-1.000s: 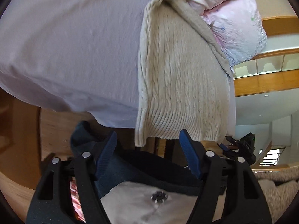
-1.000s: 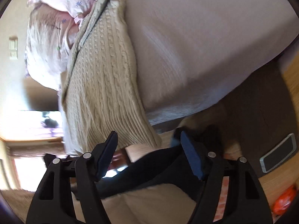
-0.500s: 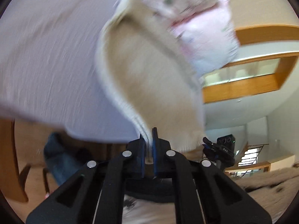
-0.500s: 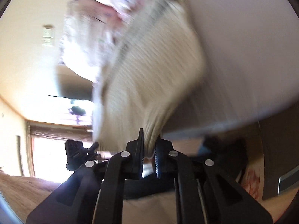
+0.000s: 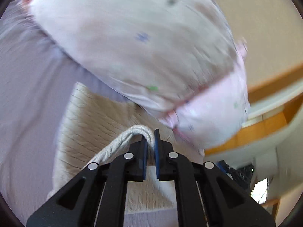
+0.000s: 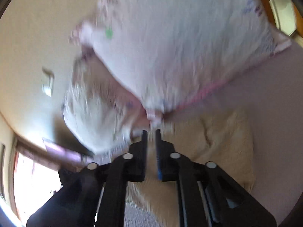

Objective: Fold small clothes

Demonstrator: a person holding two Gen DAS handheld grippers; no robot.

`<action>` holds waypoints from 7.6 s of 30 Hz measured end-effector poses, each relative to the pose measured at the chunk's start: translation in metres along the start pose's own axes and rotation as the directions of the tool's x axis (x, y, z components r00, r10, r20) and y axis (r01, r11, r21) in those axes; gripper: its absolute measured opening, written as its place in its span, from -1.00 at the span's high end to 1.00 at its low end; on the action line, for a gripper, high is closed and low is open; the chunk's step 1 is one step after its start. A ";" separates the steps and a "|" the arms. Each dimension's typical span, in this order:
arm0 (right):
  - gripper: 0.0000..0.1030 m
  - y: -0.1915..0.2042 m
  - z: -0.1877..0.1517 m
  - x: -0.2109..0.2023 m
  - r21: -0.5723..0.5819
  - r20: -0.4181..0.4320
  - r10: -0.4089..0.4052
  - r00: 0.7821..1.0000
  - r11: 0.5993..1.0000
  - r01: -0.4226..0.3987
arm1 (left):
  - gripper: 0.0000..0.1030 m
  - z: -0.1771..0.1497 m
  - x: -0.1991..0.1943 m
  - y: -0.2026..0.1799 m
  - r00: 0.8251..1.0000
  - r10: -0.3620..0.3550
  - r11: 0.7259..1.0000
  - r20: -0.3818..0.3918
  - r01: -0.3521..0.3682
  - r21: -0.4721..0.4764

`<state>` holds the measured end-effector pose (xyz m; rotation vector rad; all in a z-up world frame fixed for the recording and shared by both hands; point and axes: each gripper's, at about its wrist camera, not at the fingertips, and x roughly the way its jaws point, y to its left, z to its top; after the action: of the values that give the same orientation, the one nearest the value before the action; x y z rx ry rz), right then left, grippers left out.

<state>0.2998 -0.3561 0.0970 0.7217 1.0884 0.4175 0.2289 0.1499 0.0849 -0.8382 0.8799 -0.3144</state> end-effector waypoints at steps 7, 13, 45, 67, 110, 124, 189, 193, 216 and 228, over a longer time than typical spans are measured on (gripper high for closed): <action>-0.04 -0.048 -0.049 0.012 -0.038 -0.192 -0.282 0.940 0.959 0.280 | 0.88 -0.021 -0.011 0.005 0.997 -0.015 0.999 -0.070 0.018 0.048; -0.04 -0.042 -0.110 -0.007 -0.011 -0.331 -0.079 0.940 0.997 0.080 | 0.87 -0.055 -0.066 0.041 0.997 0.023 1.000 -0.071 -0.023 0.009; 0.10 -0.085 -0.232 -0.031 0.322 -0.326 0.113 0.939 0.947 -0.002 | 0.80 -0.094 -0.092 0.070 0.995 0.051 0.994 -0.085 -0.059 -0.093; 0.84 -0.011 -0.077 -0.077 0.095 0.188 0.250 0.950 0.958 -0.270 | 0.87 -0.048 -0.078 0.049 1.000 -0.021 0.998 -0.019 0.020 -0.058; -0.80 -0.059 -0.056 -0.047 0.251 0.169 -0.183 0.968 0.958 0.138 | 0.74 0.002 0.047 0.023 0.961 -0.259 0.941 -0.097 0.228 -0.250; -0.80 -0.098 -0.059 -0.108 0.298 0.240 -0.210 0.948 0.945 0.134 | -0.33 -0.090 0.193 -0.164 0.855 -0.377 0.926 -0.356 0.361 -0.112; -0.26 0.006 -0.088 -0.005 -0.051 0.054 -0.330 0.943 0.942 0.332 | -0.88 -0.151 0.027 -0.029 0.881 0.468 0.834 -0.076 -0.411 0.369; -0.97 0.028 -0.140 -0.033 -0.163 0.120 -0.421 0.899 0.885 0.436 | -0.89 -0.163 0.034 -0.027 0.858 0.505 0.819 -0.094 -0.442 0.364; -0.97 0.027 -0.224 0.044 -0.357 0.017 -0.631 0.776 0.721 0.594 | -0.97 -0.218 0.072 -0.042 0.749 0.662 0.639 -0.021 -0.549 0.538; -0.97 0.027 -0.272 0.022 -0.349 0.282 -0.528 0.801 0.721 0.599 | -0.97 -0.248 0.053 -0.035 0.822 0.529 0.628 0.211 -0.546 0.554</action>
<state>0.0633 -0.2355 0.0274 0.0066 0.9588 0.0487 0.0709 -0.0304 -0.0059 0.0395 0.8917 -0.0298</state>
